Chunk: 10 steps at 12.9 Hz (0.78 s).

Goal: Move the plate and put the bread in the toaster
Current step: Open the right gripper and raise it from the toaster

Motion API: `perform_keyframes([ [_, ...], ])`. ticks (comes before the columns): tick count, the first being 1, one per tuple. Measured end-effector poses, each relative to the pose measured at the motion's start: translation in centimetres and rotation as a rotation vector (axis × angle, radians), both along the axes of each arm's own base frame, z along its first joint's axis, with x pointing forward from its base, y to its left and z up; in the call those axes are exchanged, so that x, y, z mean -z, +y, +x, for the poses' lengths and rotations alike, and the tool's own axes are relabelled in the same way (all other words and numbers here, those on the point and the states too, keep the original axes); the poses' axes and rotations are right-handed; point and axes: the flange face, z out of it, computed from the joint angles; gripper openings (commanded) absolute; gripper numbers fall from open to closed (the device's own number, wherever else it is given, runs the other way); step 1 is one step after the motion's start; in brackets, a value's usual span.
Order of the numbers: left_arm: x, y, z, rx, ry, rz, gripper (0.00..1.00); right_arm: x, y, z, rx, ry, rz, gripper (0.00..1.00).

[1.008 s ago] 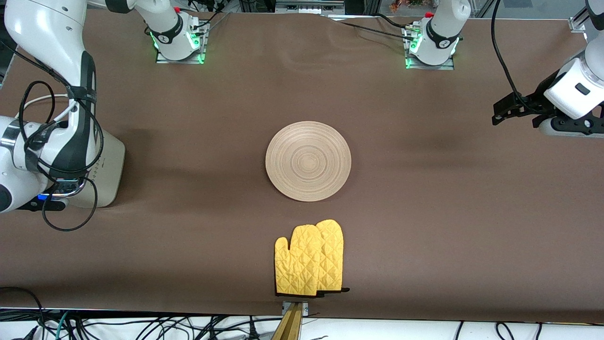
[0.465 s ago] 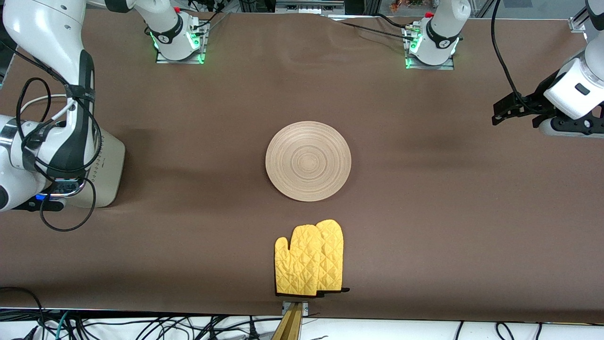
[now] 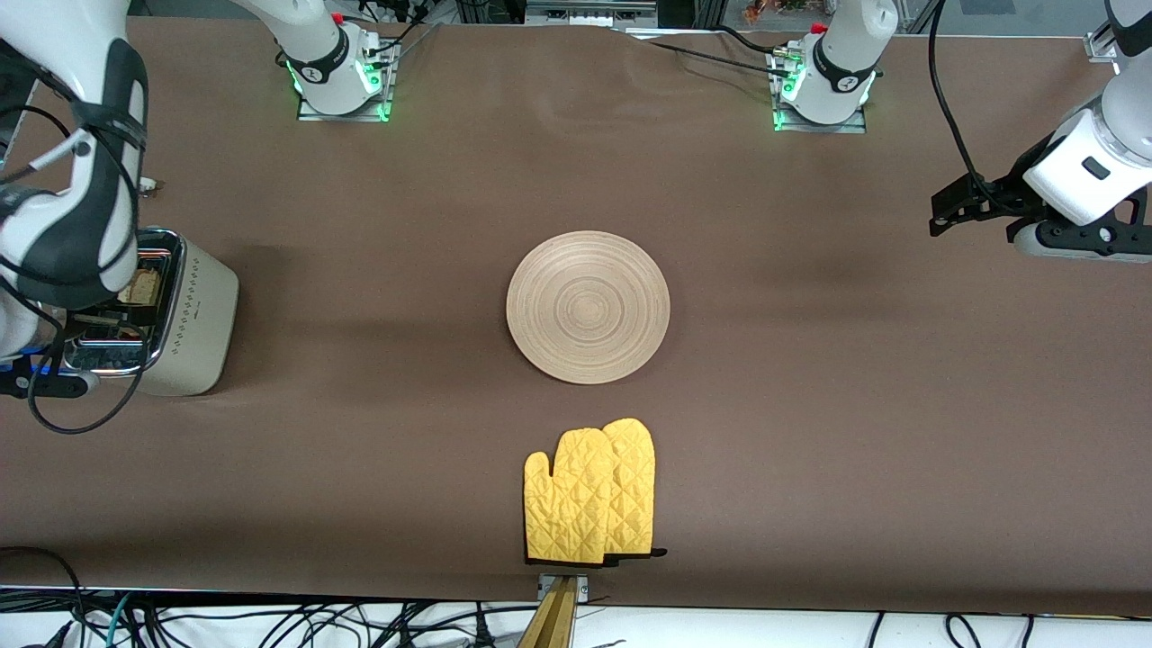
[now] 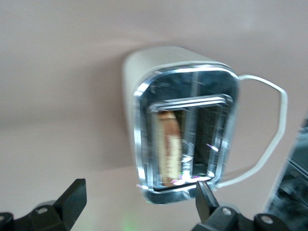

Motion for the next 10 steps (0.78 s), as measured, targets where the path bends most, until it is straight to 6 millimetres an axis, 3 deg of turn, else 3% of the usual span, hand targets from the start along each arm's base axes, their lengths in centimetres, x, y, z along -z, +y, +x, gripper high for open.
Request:
perform_keyframes([
  [7, 0.0, 0.2, 0.0, 0.005, -0.003, 0.035, 1.00, -3.9, 9.8, -0.2, -0.132, -0.079, 0.132, 1.00],
  [10, 0.0, -0.3, 0.0, 0.017, -0.004, 0.044, 1.00, -5.2, 11.5, -1.2, -0.193, -0.097, 0.227, 1.00],
])
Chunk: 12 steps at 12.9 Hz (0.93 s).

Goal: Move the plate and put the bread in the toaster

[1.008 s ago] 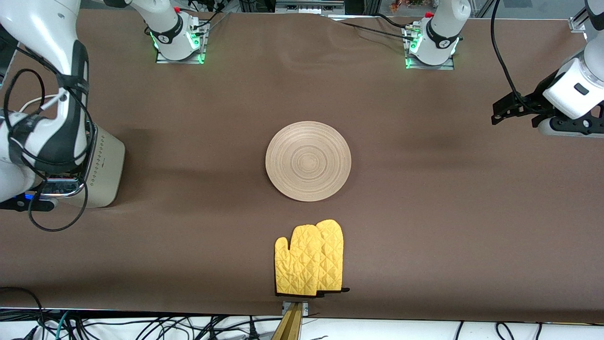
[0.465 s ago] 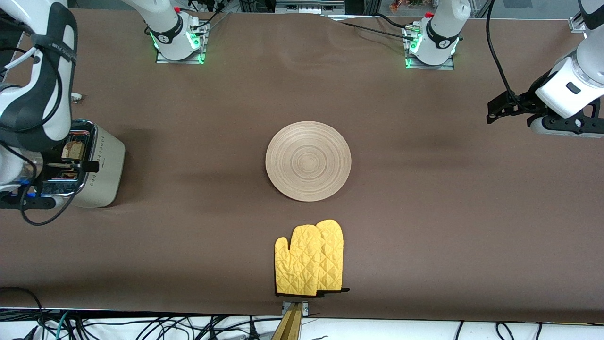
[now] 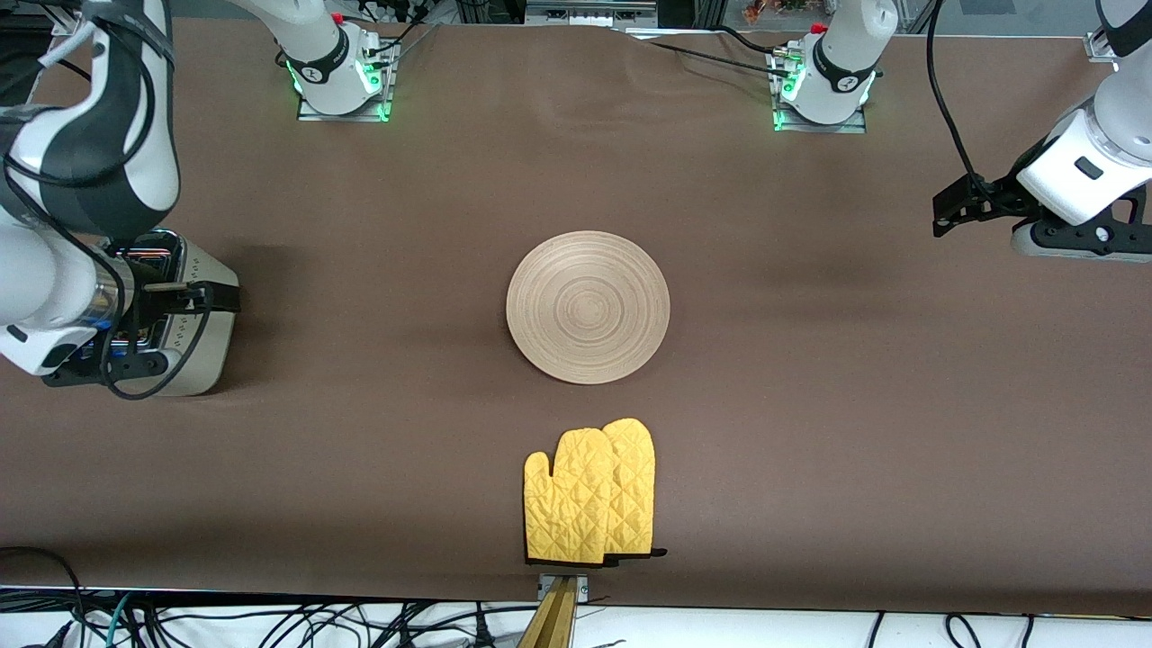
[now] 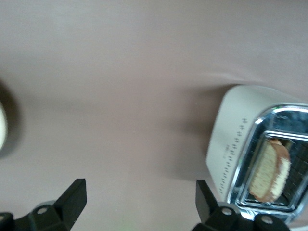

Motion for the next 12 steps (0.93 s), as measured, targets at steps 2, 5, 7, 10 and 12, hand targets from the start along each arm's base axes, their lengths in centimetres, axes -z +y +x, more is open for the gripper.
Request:
perform_keyframes([
  [2, 0.0, -0.1, 0.0, 0.001, 0.000, 0.000, 1.00, -1.5, -1.0, -0.6, -0.019, -0.045, 0.006, 1.00],
  [5, 0.0, -0.1, 0.0, 0.001, 0.000, 0.000, 1.00, -4.0, -4.0, -2.1, 0.010, -0.134, 0.027, 1.00],
  [7, 0.0, -0.1, 0.0, 0.001, 0.000, 0.000, 1.00, -5.0, -6.1, -3.4, 0.038, -0.155, 0.040, 1.00],
  [10, 0.0, -0.1, 0.0, 0.001, 0.000, 0.000, 1.00, -6.4, -7.3, -4.8, 0.044, -0.174, 0.030, 1.00],
  [12, 0.0, -0.1, 0.0, 0.001, -0.001, 0.000, 1.00, -6.3, -7.6, -5.6, 0.043, -0.178, 0.015, 1.00],
])
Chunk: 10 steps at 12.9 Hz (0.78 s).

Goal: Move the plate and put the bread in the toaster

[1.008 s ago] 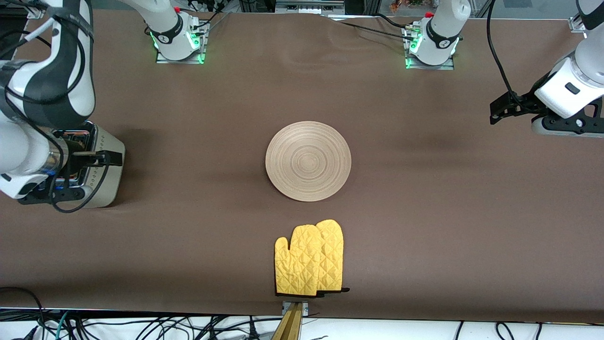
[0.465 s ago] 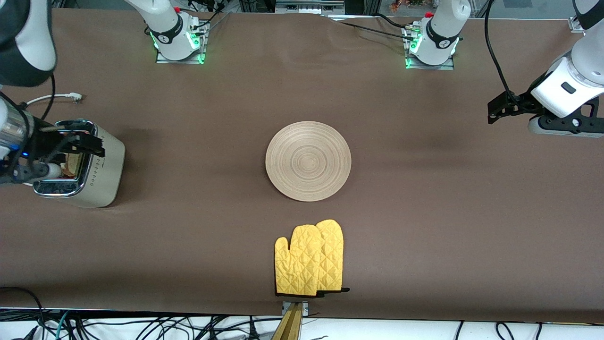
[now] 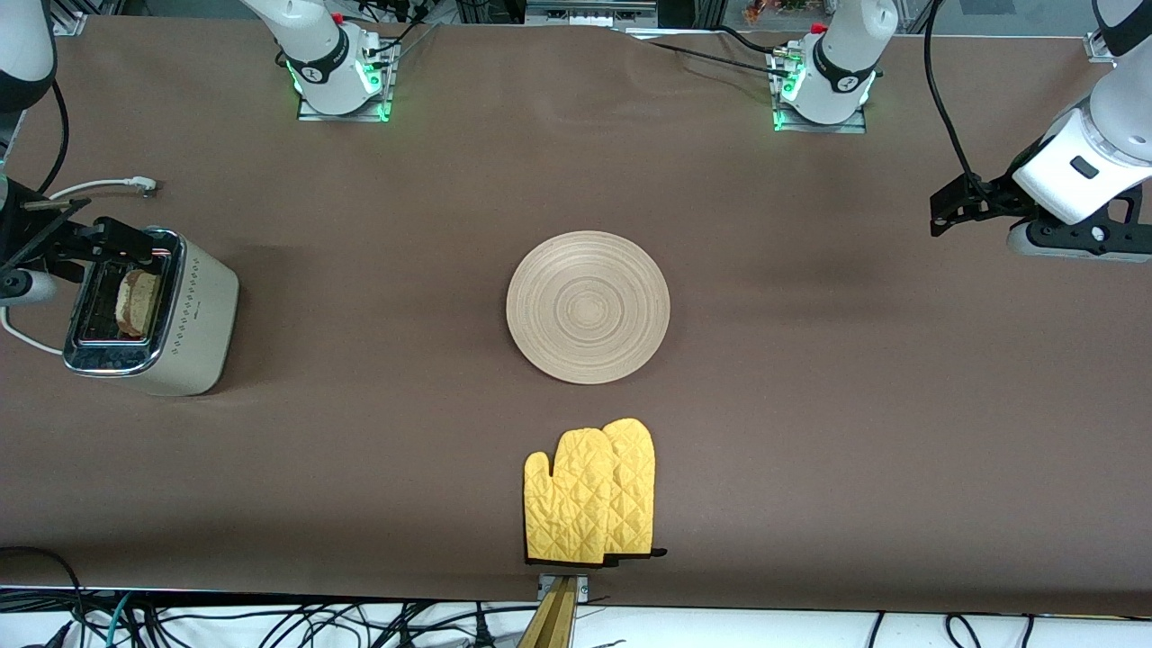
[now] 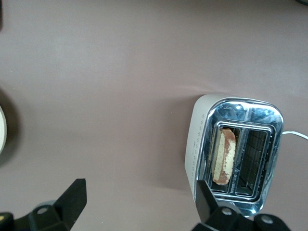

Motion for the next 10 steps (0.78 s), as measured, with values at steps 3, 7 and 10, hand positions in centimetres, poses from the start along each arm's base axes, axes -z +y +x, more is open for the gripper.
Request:
perform_keyframes([
  [3, 0.0, 0.0, 0.0, 0.000, 0.000, 0.000, 1.00, -0.3, -1.6, -1.2, 0.025, 0.003, -0.005, 1.00],
  [7, 0.0, 0.0, 0.0, 0.000, 0.000, 0.000, 1.00, 0.0, -1.1, -1.6, 0.054, 0.011, -0.003, 1.00],
  [10, 0.0, 0.0, 0.0, 0.000, 0.000, 0.000, 1.00, 0.0, -0.3, -1.6, 0.073, 0.012, -0.005, 1.00],
])
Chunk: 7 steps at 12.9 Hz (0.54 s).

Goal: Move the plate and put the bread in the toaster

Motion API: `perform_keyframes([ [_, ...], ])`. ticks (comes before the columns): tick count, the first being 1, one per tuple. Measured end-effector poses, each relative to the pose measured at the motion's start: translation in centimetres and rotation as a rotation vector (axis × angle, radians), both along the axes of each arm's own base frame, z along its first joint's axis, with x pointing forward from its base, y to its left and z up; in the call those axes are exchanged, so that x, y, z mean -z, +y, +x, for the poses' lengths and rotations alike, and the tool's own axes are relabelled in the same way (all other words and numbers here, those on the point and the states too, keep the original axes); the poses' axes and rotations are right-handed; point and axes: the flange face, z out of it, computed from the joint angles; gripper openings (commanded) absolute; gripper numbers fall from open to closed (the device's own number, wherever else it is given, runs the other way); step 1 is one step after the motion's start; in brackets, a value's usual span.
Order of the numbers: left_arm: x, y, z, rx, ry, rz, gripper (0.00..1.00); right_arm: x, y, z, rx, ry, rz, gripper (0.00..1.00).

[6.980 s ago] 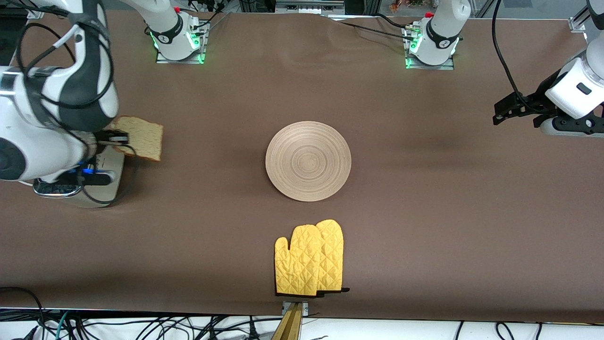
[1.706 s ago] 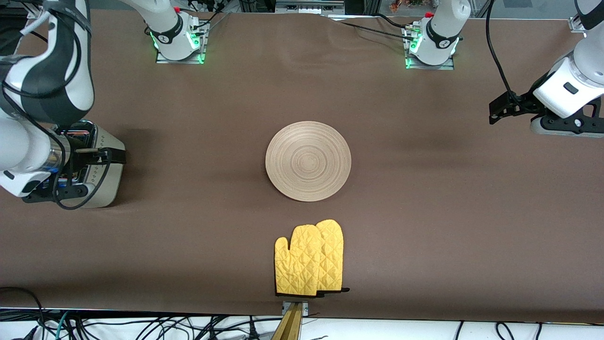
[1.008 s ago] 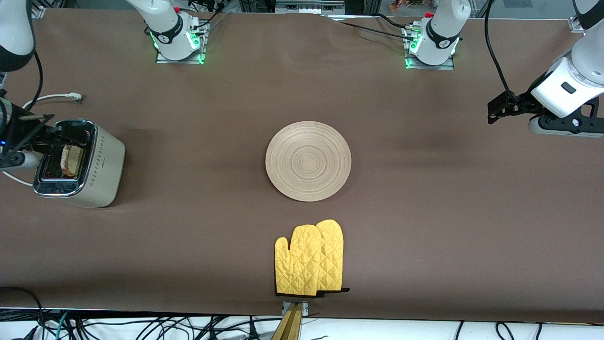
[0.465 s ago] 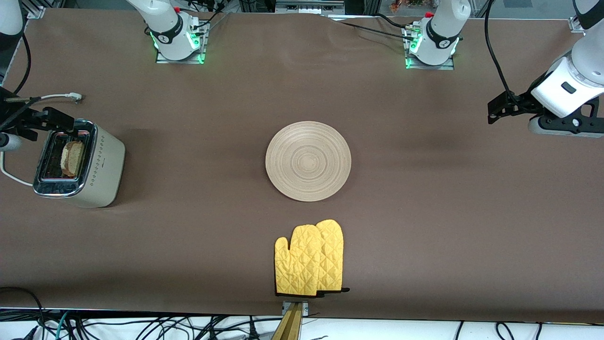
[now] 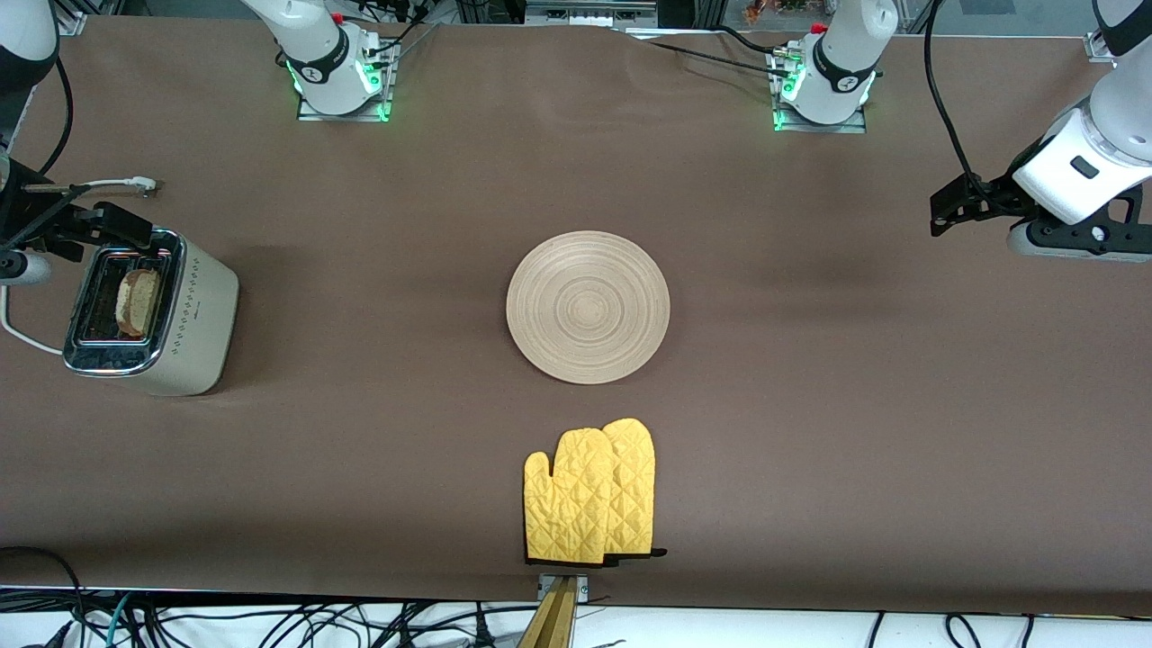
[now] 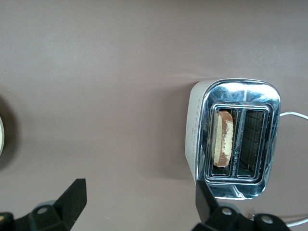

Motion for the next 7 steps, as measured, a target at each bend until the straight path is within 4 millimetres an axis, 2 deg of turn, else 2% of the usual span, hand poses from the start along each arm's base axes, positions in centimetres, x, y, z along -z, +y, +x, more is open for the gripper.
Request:
perform_keyframes([
  [7, 0.00, -0.08, -0.01, 0.001, 0.000, 0.000, 1.00, 0.52, 0.46, 0.20, -0.009, 0.009, -0.002, 1.00],
])
